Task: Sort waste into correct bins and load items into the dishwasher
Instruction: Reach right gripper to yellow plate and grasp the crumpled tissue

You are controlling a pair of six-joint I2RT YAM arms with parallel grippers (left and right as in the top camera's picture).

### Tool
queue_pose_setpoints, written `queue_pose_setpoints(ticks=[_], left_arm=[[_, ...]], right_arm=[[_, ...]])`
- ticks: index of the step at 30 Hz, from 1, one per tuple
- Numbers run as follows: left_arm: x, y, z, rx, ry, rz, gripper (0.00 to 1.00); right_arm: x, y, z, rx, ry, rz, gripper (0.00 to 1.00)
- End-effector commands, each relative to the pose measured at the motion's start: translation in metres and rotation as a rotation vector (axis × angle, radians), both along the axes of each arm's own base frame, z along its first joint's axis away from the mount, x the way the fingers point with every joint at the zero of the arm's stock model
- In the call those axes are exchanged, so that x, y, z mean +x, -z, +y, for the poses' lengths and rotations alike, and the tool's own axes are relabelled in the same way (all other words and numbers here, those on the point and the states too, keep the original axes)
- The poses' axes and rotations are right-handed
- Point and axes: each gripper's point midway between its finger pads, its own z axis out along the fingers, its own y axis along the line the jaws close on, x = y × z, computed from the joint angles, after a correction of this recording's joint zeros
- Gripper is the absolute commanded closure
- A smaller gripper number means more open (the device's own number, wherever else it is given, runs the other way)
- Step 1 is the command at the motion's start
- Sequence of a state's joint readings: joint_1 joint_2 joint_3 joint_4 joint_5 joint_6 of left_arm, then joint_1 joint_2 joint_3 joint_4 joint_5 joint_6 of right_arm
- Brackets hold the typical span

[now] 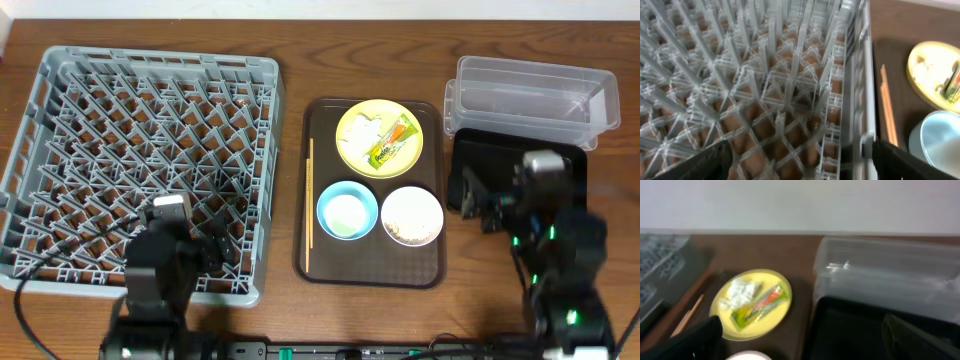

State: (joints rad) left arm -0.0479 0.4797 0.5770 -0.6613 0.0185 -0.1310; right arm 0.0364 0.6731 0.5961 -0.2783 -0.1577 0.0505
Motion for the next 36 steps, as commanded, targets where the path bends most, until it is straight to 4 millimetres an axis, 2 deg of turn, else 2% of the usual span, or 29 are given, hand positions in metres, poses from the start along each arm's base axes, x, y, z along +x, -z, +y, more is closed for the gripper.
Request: queue_pose_setpoints(ticks=[1, 5, 10, 14, 18, 21, 23, 27, 30, 32, 34, 36], left_arm=[[0.003, -0.014, 0.001, 0.007, -0.008, 0.075, 0.09], [0.004, -0.013, 0.001, 0.014, -0.008, 0.202, 0.09], [0.009, 0.0, 0.001, 0.018, -0.008, 0.276, 0.09], [0.01, 0.005, 0.001, 0.02, -0.008, 0.301, 0.09], [0.011, 0.004, 0.001, 0.02, -0.008, 0.297, 0.09], [0.012, 0.004, 0.001, 0.02, -0.008, 0.293, 0.09], [0.012, 0.004, 0.001, 0.02, -0.008, 0.294, 0.09], [0.012, 0.004, 0.001, 0.02, -0.008, 0.294, 0.09], [0.012, 0.004, 0.001, 0.02, -0.008, 0.294, 0.09], [0.012, 0.004, 0.001, 0.02, -0.008, 0.294, 0.09], [0.012, 0.004, 0.001, 0.02, -0.008, 0.294, 0.09], [0.012, 0.004, 0.001, 0.02, -0.008, 0.294, 0.09]], right_arm=[[0.019, -0.013, 0.027, -0.021, -0.183, 0.086, 0.01], [0.044, -0.009, 0.044, -0.028, -0.257, 0.258, 0.01], [0.071, -0.001, 0.068, -0.09, -0.366, 0.407, 0.01], [0.089, 0.001, 0.094, 0.008, -0.436, 0.41, 0.01], [0.113, 0.007, 0.119, 0.017, -0.486, 0.353, 0.02], [0.124, 0.026, 0.138, -0.022, -0.497, 0.353, 0.06], [0.131, 0.05, 0.146, -0.095, -0.455, 0.387, 0.09], [0.142, 0.093, 0.148, -0.171, -0.317, 0.468, 0.12], [0.144, 0.12, 0.161, -0.164, -0.315, 0.513, 0.14], [0.145, 0.135, 0.167, -0.158, -0.314, 0.536, 0.22], [0.147, 0.149, 0.17, -0.153, -0.31, 0.556, 0.26], [0.149, 0.162, 0.172, -0.136, -0.293, 0.579, 0.25]])
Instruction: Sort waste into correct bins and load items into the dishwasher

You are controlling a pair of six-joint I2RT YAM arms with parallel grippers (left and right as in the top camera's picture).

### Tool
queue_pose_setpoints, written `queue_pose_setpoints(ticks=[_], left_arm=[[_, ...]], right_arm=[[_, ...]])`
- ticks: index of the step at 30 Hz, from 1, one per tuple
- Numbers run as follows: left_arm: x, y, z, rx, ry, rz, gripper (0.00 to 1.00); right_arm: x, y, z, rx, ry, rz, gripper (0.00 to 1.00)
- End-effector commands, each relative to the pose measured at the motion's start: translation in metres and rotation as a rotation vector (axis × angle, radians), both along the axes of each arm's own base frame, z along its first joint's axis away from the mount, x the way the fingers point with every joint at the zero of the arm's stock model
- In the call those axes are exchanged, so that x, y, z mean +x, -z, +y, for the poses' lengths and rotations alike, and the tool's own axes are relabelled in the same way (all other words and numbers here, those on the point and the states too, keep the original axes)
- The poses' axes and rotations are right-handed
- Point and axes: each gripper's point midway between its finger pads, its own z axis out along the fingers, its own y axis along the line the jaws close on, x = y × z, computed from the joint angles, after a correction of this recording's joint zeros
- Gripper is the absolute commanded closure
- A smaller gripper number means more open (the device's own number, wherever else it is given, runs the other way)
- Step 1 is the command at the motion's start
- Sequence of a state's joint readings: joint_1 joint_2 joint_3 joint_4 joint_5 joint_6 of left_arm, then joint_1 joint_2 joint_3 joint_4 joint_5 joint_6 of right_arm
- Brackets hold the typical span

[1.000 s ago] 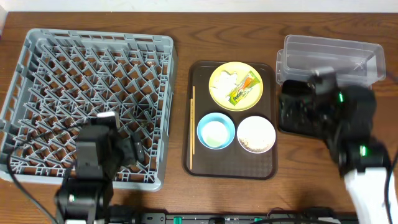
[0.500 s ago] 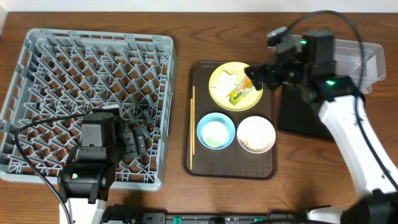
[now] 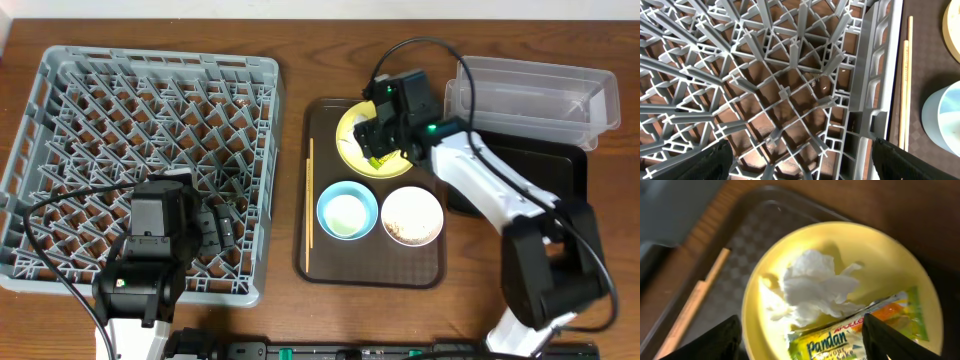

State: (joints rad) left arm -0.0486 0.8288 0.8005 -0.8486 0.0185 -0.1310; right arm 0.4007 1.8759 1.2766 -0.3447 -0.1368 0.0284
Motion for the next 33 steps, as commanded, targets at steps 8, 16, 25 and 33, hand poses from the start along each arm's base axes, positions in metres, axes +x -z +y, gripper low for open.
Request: queue_pose_setpoints(ticks=[8, 16, 25, 33], left_arm=[[0.002, -0.007, 0.001, 0.006, -0.008, -0.018, 0.09], [0.002, -0.006, 0.001, 0.006, -0.008, -0.017, 0.09], [0.002, -0.006, 0.001, 0.006, -0.008, -0.017, 0.09], [0.003, -0.007, 0.001, 0.006, -0.008, -0.018, 0.09]], right_arm=[[0.015, 0.046, 0.005, 0.04, 0.144, 0.071, 0.27], [0.024, 0.039, 0.008, 0.084, 0.179, 0.044, 0.99], [0.028, -0.041, -0.026, 0.133, 0.241, -0.053, 0.99], [0.023, -0.138, -0.114, 0.115, 0.444, -0.237, 0.99]])
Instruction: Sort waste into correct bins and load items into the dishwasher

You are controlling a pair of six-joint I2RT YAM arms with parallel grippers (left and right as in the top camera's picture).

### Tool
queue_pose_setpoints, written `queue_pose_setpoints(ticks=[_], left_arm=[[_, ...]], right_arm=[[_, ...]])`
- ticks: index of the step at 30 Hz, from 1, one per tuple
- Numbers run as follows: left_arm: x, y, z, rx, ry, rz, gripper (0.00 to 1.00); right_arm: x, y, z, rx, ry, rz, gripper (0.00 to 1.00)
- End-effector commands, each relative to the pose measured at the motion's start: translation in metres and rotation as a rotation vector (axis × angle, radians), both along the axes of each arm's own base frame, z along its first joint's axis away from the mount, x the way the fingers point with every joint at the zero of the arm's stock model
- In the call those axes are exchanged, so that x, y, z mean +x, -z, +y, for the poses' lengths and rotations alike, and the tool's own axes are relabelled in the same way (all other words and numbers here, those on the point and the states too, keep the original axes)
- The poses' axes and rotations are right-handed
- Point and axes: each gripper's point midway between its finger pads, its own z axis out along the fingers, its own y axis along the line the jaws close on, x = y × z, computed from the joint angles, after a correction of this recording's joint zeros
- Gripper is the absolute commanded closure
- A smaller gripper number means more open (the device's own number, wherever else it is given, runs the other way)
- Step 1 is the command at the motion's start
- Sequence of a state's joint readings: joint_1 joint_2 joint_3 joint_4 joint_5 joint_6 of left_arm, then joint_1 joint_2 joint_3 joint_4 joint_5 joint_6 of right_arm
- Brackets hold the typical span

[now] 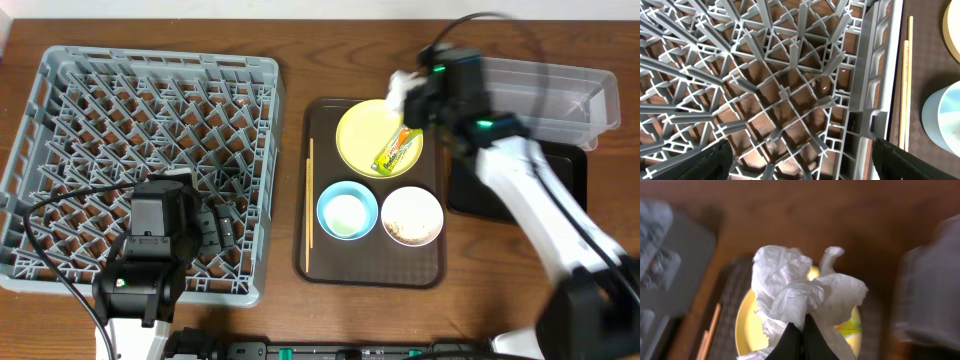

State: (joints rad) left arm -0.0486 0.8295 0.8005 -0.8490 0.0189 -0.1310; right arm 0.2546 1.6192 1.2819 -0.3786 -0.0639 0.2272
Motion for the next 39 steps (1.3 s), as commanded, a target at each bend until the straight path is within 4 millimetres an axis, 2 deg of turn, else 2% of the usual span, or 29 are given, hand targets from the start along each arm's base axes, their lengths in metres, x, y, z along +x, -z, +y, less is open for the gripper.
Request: queue_pose_setpoints(ticks=[1, 5, 7, 9, 12, 14, 17, 20, 23, 26, 28, 30, 32, 36, 39], left_arm=[[0.003, -0.007, 0.001, 0.006, -0.008, -0.019, 0.09], [0.003, -0.007, 0.001, 0.006, -0.008, -0.02, 0.09], [0.003, -0.007, 0.001, 0.006, -0.008, -0.02, 0.09], [0.003, -0.007, 0.001, 0.006, -0.008, -0.023, 0.09], [0.003, -0.007, 0.001, 0.006, -0.008, -0.023, 0.09], [0.003, -0.007, 0.001, 0.006, -0.008, -0.023, 0.09], [0.003, -0.007, 0.001, 0.006, -0.008, -0.022, 0.09], [0.003, -0.007, 0.001, 0.006, -0.008, -0.022, 0.09], [0.003, -0.007, 0.001, 0.006, -0.008, -0.022, 0.09], [0.003, -0.007, 0.001, 0.006, -0.008, -0.023, 0.09], [0.003, -0.007, 0.001, 0.006, -0.008, -0.022, 0.09], [0.003, -0.007, 0.001, 0.006, -0.008, -0.022, 0.09], [0.003, -0.007, 0.001, 0.006, -0.008, -0.022, 0.09], [0.003, -0.007, 0.001, 0.006, -0.008, -0.022, 0.09], [0.003, -0.007, 0.001, 0.006, -0.008, -0.023, 0.09]], right_arm=[[0.002, -0.032, -0.051, -0.046, 0.159, -0.066, 0.99], [-0.003, -0.044, -0.116, -0.099, 0.341, -0.077, 0.99], [-0.004, -0.039, -0.139, -0.108, 0.393, -0.059, 0.98], [-0.004, -0.029, -0.156, -0.115, 0.429, -0.029, 0.9], [-0.005, -0.011, -0.173, -0.126, 0.464, 0.028, 0.64], [-0.005, -0.003, -0.18, -0.126, 0.476, 0.048, 0.26], [-0.002, -0.006, -0.172, -0.089, 0.44, 0.036, 0.01], [0.001, -0.017, -0.154, -0.021, 0.365, 0.007, 0.01], [0.0, -0.027, -0.113, 0.089, 0.214, -0.002, 0.0], [-0.008, -0.024, -0.078, 0.132, 0.109, 0.03, 0.02], [-0.014, -0.017, -0.066, 0.094, 0.104, 0.063, 0.05], [-0.02, -0.008, -0.069, 0.016, 0.147, 0.093, 0.1], [-0.03, 0.002, -0.079, -0.058, 0.233, 0.138, 0.11], [-0.062, 0.022, -0.12, -0.176, 0.502, 0.261, 0.1], [-0.077, 0.029, -0.141, -0.227, 0.592, 0.308, 0.11]])
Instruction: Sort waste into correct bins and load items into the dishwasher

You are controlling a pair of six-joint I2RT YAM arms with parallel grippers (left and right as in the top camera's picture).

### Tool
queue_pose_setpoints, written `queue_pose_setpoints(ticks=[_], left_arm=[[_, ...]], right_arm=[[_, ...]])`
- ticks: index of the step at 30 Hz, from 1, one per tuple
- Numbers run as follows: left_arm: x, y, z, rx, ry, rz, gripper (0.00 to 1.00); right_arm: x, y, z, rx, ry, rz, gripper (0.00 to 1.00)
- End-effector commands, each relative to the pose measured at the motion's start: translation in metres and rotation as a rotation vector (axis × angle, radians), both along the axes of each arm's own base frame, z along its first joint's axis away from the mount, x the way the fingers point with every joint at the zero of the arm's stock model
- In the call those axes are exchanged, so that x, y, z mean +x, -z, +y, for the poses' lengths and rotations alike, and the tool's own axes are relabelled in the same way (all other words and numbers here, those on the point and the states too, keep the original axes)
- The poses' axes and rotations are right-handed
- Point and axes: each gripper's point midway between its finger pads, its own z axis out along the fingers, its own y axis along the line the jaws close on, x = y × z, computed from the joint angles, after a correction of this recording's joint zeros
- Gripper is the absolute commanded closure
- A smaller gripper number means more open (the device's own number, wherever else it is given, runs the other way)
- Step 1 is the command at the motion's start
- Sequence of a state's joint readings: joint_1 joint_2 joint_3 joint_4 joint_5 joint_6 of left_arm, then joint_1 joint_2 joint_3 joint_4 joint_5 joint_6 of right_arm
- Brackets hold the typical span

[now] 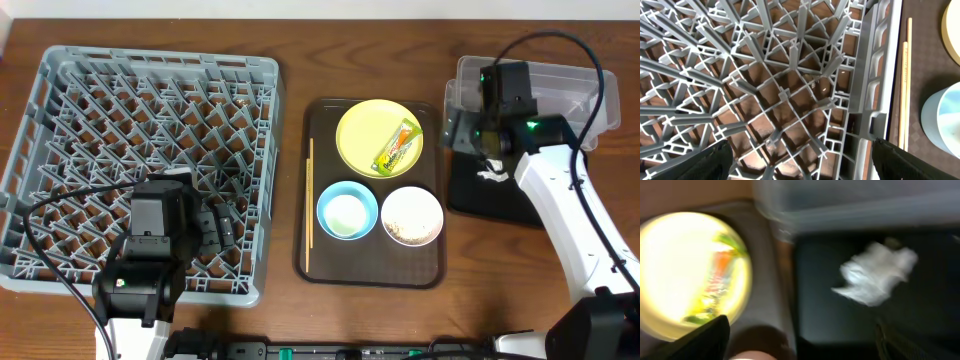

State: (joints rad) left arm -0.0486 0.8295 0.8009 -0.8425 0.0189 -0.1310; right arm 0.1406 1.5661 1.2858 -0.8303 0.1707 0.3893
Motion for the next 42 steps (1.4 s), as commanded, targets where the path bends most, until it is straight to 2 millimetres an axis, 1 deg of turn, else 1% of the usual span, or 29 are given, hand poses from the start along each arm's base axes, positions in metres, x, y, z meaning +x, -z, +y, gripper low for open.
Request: queue_pose_setpoints(ticks=[1, 5, 10, 12, 15, 18, 22, 24, 32, 33, 35, 36, 38, 42], left_arm=[[0.002, -0.006, 0.001, 0.006, -0.008, -0.016, 0.09], [0.002, -0.006, 0.001, 0.006, -0.008, -0.015, 0.09], [0.002, -0.006, 0.001, 0.006, -0.008, -0.016, 0.09], [0.002, -0.006, 0.001, 0.006, -0.008, -0.016, 0.09], [0.002, -0.006, 0.001, 0.006, -0.008, -0.016, 0.09], [0.002, -0.006, 0.001, 0.006, -0.008, -0.016, 0.09], [0.002, -0.006, 0.001, 0.006, -0.008, -0.016, 0.09], [0.002, -0.006, 0.001, 0.006, -0.008, -0.017, 0.09], [0.002, -0.006, 0.001, 0.006, -0.008, -0.016, 0.09], [0.002, -0.006, 0.001, 0.006, -0.008, -0.016, 0.09], [0.002, -0.006, 0.001, 0.006, -0.008, -0.015, 0.09], [0.002, -0.006, 0.001, 0.006, -0.008, -0.015, 0.09], [0.002, -0.006, 0.001, 0.006, -0.008, -0.015, 0.09], [0.002, -0.006, 0.001, 0.006, -0.008, -0.015, 0.09]], right_arm=[[-0.007, -0.009, -0.041, -0.114, 0.195, -0.037, 0.13], [-0.014, 0.013, -0.06, -0.096, 0.246, -0.01, 0.17], [-0.018, 0.043, -0.081, -0.075, 0.304, -0.021, 0.19], [-0.015, 0.051, -0.089, -0.072, 0.329, -0.054, 0.17], [-0.005, 0.057, -0.098, -0.059, 0.353, -0.131, 0.17], [0.002, 0.063, -0.098, -0.053, 0.316, -0.18, 0.18], [-0.004, 0.077, -0.098, -0.057, 0.311, -0.182, 0.19], [-0.005, 0.081, -0.099, -0.061, 0.313, -0.187, 0.19], [-0.001, 0.085, -0.1, -0.065, 0.307, -0.249, 0.2], [-0.001, 0.086, -0.1, -0.066, 0.307, -0.251, 0.21], [-0.001, 0.088, -0.1, -0.073, 0.297, -0.246, 0.27], [-0.001, 0.089, -0.1, -0.077, 0.292, -0.242, 0.27], [-0.002, 0.093, -0.102, -0.084, 0.296, -0.234, 0.27], [-0.002, 0.106, -0.104, -0.097, 0.302, -0.208, 0.2]])
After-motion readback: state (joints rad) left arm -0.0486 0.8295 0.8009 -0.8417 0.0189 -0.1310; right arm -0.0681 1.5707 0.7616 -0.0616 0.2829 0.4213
